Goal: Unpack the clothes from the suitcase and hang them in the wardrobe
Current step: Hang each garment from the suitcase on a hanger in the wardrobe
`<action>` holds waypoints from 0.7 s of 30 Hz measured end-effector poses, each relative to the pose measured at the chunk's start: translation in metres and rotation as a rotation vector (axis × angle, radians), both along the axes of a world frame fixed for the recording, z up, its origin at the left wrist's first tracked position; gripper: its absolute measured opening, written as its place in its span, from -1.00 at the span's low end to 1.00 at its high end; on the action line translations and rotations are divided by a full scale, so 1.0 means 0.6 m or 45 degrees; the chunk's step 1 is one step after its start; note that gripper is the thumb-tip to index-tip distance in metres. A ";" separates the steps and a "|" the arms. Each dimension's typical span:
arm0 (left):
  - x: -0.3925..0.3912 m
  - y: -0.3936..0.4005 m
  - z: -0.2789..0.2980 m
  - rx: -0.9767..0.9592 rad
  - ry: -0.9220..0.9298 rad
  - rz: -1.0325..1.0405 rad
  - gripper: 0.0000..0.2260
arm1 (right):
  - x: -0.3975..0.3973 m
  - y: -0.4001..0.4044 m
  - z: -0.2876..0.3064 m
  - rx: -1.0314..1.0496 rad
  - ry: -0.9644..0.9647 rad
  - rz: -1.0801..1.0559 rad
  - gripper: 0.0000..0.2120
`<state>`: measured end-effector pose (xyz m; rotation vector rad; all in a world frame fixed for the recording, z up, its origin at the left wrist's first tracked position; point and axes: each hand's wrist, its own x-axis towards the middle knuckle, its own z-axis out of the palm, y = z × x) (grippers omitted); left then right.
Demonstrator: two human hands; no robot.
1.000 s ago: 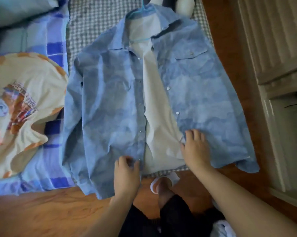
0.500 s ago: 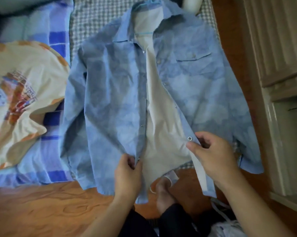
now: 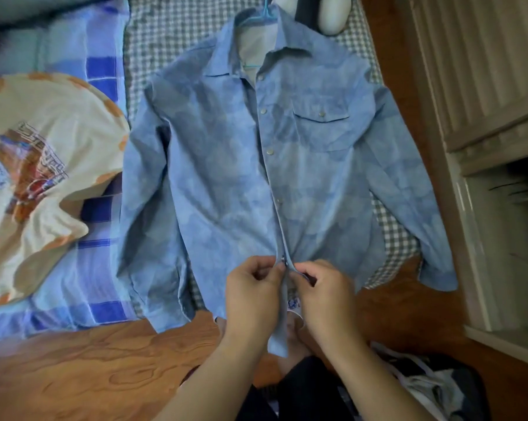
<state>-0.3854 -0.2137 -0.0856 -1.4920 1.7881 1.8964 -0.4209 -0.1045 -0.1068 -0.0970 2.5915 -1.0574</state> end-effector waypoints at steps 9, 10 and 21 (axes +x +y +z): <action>0.007 -0.010 -0.005 0.046 0.008 -0.005 -0.95 | -0.001 -0.012 0.000 -0.052 -0.162 -0.107 -0.93; 0.008 -0.009 -0.004 0.056 0.016 -0.002 -0.94 | 0.000 -0.013 0.001 -0.039 -0.154 -0.094 -0.92; 0.021 -0.008 -0.020 0.399 0.011 0.296 -0.97 | 0.016 -0.036 0.006 0.221 0.148 0.179 -0.80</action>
